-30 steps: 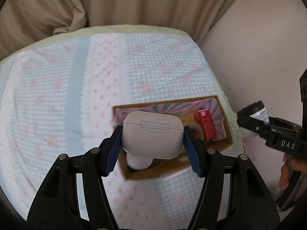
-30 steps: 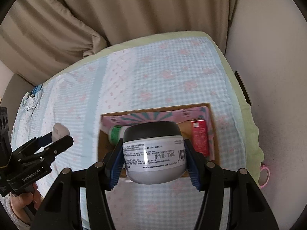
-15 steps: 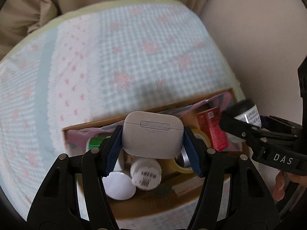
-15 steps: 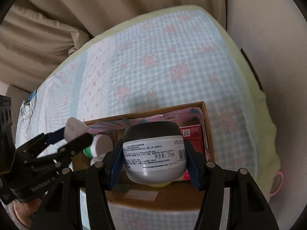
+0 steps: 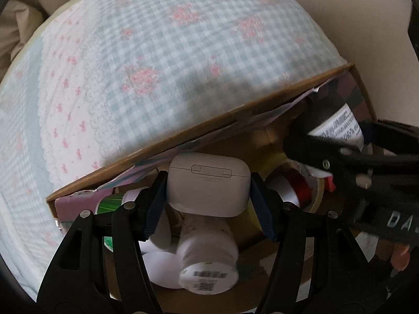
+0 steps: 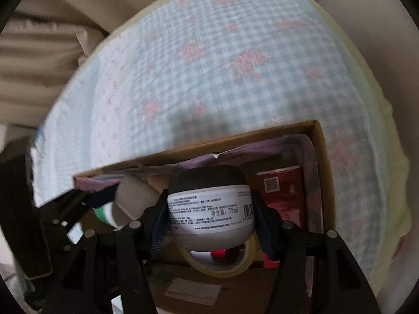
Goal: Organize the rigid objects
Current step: 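Lower the earbud case and black-lidded jar into the box and open both tools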
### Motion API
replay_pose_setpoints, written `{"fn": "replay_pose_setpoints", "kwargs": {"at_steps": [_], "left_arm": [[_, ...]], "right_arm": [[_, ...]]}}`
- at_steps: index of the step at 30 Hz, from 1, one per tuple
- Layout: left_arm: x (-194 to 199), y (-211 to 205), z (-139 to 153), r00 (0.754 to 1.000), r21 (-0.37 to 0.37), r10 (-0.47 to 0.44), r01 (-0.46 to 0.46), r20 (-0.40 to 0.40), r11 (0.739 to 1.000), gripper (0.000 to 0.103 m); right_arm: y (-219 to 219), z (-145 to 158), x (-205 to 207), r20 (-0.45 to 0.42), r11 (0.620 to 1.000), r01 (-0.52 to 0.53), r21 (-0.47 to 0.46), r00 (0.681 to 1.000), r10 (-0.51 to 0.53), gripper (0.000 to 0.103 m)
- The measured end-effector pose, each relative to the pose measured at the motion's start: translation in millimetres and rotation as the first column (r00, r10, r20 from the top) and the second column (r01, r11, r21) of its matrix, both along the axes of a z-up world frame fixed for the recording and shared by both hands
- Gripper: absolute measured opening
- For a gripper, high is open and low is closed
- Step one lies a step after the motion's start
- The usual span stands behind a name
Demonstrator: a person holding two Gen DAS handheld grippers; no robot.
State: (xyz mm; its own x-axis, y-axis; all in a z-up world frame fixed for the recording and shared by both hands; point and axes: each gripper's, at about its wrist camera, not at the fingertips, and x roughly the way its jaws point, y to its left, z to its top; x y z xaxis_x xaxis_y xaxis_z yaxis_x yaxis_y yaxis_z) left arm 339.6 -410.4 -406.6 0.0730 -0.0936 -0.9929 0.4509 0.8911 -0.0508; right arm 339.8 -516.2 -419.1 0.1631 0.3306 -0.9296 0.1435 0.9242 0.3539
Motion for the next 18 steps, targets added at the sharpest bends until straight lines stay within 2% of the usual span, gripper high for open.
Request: {"fn": "replay_pose_setpoints", "kwargs": {"at_steps": [4, 7, 8, 9, 10, 12, 16, 18], "left_arm": [[1, 1, -3, 1.000, 0.010, -0.028, 0.028, -0.007, 1.000, 0.058], [4, 1, -1, 0.999, -0.006, -0.033, 0.033, -0.021, 0.999, 0.060], [5, 1, 2, 0.999, -0.015, -0.033, 0.033, -0.022, 0.999, 0.068], [6, 1, 6, 0.999, -0.020, -0.036, 0.035, -0.022, 0.999, 0.099], [6, 1, 11, 0.999, -0.016, -0.037, 0.037, -0.016, 0.999, 0.102], [5, 5, 21, 0.999, -0.030, -0.040, 0.040, 0.007, 0.999, 0.103], [5, 13, 24, 0.999, -0.018, -0.030, 0.031, 0.015, 0.999, 0.103], [4, 16, 22, 1.000, -0.013, -0.024, 0.024, 0.013, 1.000, 0.103]], "right_arm": [[-8, -10, 1, -0.047, 0.995, 0.065, 0.070, 0.997, -0.062, 0.054], [-4, -12, 5, -0.070, 0.997, 0.056, 0.055, 0.996, -0.052, 0.055], [-2, -12, 7, -0.077, 0.998, 0.051, 0.046, 0.996, -0.048, 0.055], [-1, -12, 8, -0.081, 0.998, 0.047, 0.036, 0.996, -0.044, 0.055], [0, -10, 9, -0.078, 0.999, 0.046, 0.027, 0.996, -0.044, 0.058], [-2, -5, 8, -0.080, 0.998, 0.054, 0.024, 0.995, -0.052, 0.101], [-8, 11, 3, -0.067, 0.997, 0.065, -0.038, 0.995, -0.067, 0.103], [-10, 11, 1, -0.068, 0.997, 0.074, -0.036, 0.995, -0.076, 0.103]]}}
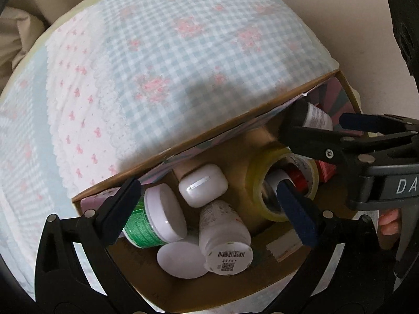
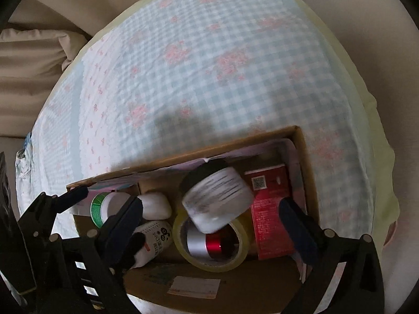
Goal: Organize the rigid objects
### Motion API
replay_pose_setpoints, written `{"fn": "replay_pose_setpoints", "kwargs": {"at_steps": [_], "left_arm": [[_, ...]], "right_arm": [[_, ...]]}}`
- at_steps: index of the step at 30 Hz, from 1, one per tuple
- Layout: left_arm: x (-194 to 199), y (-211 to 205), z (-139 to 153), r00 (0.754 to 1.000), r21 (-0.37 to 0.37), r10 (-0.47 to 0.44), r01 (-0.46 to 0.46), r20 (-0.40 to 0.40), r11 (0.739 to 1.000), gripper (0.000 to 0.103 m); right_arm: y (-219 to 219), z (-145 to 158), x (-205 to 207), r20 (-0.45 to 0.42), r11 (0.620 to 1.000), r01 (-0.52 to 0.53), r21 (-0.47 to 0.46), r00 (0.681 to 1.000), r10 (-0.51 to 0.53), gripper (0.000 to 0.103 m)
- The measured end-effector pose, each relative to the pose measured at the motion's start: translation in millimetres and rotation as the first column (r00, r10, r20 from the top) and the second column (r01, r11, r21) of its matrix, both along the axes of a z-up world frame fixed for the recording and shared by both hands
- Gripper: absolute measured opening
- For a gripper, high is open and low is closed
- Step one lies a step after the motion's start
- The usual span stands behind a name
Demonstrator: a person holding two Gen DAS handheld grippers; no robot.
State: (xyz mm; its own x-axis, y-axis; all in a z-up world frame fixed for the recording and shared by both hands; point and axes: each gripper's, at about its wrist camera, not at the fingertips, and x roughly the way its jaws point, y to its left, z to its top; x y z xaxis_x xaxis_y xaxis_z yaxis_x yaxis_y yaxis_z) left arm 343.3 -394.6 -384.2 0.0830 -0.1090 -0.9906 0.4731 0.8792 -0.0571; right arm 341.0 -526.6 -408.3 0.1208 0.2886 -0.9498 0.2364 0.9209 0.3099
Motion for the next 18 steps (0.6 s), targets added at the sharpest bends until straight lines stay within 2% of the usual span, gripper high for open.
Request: {"fn": "replay_pose_setpoints", "kwargs": {"at_steps": [9, 14, 18], "left_arm": [[-9, 5, 18, 0.999, 0.001, 0.017, -0.017, 0.033, 1.000, 0.103], [-21, 16, 45, 0.997, -0.033, 0.042, -0.040, 0.062, 0.999, 0.103], [-35, 31, 94, 0.991, -0.107, 0.077, -0.065, 0.108, 0.992, 0.103]], "right_arm": [[6, -3, -7, -0.014, 1.000, -0.023, 0.005, 1.000, 0.023, 0.103], [7, 20, -17, 0.020, 1.000, -0.020, -0.005, 1.000, 0.020, 0.103], [15, 59, -27, 0.074, 0.998, -0.045, -0.052, 0.996, 0.048, 0.103]]}}
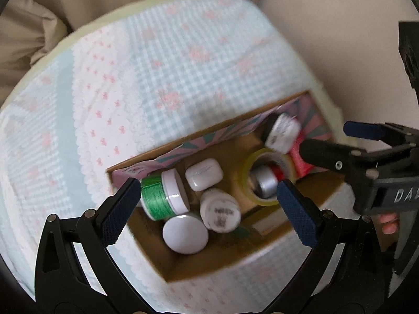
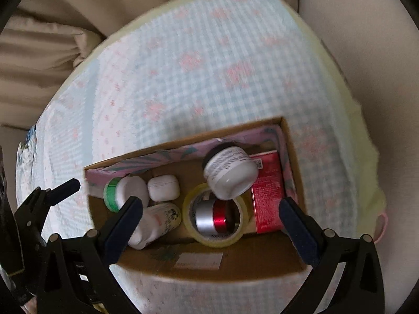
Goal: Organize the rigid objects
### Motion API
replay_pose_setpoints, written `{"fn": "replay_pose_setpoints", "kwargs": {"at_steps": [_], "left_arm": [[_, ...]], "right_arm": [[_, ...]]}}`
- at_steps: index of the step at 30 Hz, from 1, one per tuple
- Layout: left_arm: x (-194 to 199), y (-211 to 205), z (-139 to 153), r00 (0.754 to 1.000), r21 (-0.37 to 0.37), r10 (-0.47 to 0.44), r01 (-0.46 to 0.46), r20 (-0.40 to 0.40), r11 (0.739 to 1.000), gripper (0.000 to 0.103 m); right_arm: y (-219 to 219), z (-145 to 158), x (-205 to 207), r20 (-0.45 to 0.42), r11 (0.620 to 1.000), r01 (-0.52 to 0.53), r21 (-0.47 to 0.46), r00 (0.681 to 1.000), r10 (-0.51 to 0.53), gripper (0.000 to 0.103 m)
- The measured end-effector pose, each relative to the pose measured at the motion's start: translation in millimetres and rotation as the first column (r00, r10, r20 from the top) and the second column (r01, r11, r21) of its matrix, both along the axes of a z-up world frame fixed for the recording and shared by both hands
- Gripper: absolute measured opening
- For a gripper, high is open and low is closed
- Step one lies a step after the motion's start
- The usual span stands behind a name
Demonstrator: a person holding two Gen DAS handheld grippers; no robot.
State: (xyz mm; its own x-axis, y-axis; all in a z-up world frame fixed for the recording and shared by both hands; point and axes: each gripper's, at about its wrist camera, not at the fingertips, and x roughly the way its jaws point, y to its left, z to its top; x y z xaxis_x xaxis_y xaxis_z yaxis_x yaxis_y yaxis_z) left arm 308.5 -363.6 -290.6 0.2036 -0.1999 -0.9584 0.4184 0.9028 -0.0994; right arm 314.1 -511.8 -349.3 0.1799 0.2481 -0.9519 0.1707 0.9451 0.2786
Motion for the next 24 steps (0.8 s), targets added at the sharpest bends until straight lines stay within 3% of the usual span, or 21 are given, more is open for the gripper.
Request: {"fn": "replay_pose_setpoints", "kwargs": {"at_steps": [8, 12, 16, 20, 24], "left_arm": [[-51, 59, 134, 0.984, -0.131, 0.074, -0.054, 0.161, 0.990, 0.103], [-91, 104, 200, 0.950, -0.136, 0.116, -0.079, 0.289, 0.988, 0.103], [-126, 157, 241, 0.909, -0.132, 0.185, -0.145, 0.373, 0.981, 0.103], [-161, 214, 269, 0.861, -0.171, 0.289, -0.237, 0.418, 0.956, 0.103], [-192, 250, 287, 0.818, -0.193, 0.346, -0.288, 0.460, 0.938, 0.103]], "right_arm": [[40, 138, -44, 0.195, 0.994, -0.031, -0.109, 0.979, 0.052, 0.103], [75, 210, -80, 0.306, 0.988, -0.044, -0.150, 0.948, 0.089, 0.103], [105, 262, -113, 0.403, 0.982, -0.022, -0.188, 0.910, 0.098, 0.103], [137, 294, -143, 0.472, 0.969, -0.029, -0.244, 0.870, 0.145, 0.103], [166, 305, -169, 0.506, 0.965, -0.043, -0.259, 0.845, 0.173, 0.103]]}}
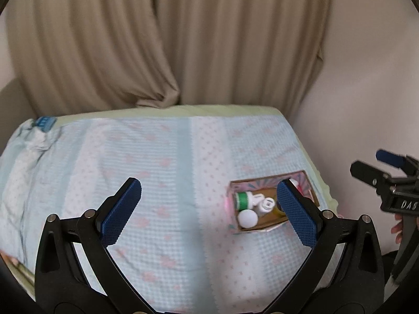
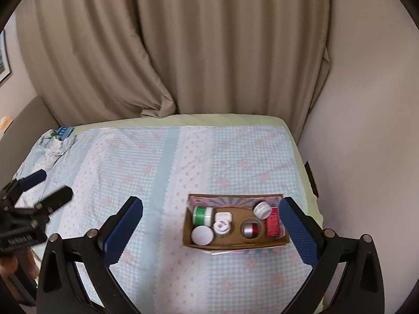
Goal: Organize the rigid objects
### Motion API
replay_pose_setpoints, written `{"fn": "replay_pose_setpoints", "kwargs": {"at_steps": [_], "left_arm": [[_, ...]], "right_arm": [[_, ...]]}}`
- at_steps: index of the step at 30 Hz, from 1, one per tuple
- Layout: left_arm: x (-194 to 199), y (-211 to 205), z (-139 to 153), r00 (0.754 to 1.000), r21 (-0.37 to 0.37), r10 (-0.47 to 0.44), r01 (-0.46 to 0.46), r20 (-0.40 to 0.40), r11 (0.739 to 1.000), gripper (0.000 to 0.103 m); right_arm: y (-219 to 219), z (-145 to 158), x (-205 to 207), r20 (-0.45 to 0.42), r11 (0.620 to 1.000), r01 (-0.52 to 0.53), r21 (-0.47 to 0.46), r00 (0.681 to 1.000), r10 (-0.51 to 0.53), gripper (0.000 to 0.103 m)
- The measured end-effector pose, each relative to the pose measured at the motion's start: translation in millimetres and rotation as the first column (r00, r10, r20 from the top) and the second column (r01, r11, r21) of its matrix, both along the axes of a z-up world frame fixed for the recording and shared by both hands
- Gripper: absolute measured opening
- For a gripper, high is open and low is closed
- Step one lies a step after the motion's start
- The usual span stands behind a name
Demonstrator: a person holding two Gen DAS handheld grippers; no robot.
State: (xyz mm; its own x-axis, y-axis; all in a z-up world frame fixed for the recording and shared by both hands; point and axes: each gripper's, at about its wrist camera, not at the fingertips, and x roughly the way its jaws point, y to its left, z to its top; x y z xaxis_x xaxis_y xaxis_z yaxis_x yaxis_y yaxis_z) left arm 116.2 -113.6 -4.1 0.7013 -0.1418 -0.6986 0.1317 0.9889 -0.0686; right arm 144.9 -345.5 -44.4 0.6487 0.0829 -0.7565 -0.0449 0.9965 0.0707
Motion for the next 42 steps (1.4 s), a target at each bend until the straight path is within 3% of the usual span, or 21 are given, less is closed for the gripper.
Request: {"fn": "replay_pose_setpoints", "kwargs": {"at_steps": [11, 42], "left_arm": [[-50, 38, 7, 0.996, 0.019, 0.039, -0.040, 0.080, 0.999, 0.103], [-52, 35, 12, 0.993, 0.040, 0.035, -0.040, 0.114, 0.998, 0.103]], "right_arm": [[40, -2, -40, 0.054, 1.000, -0.002, -0.011, 0.999, 0.002, 0.103], [35, 13, -52, 0.101, 0.999, 0.039, -0.031, 0.994, -0.036, 0.103]]}}
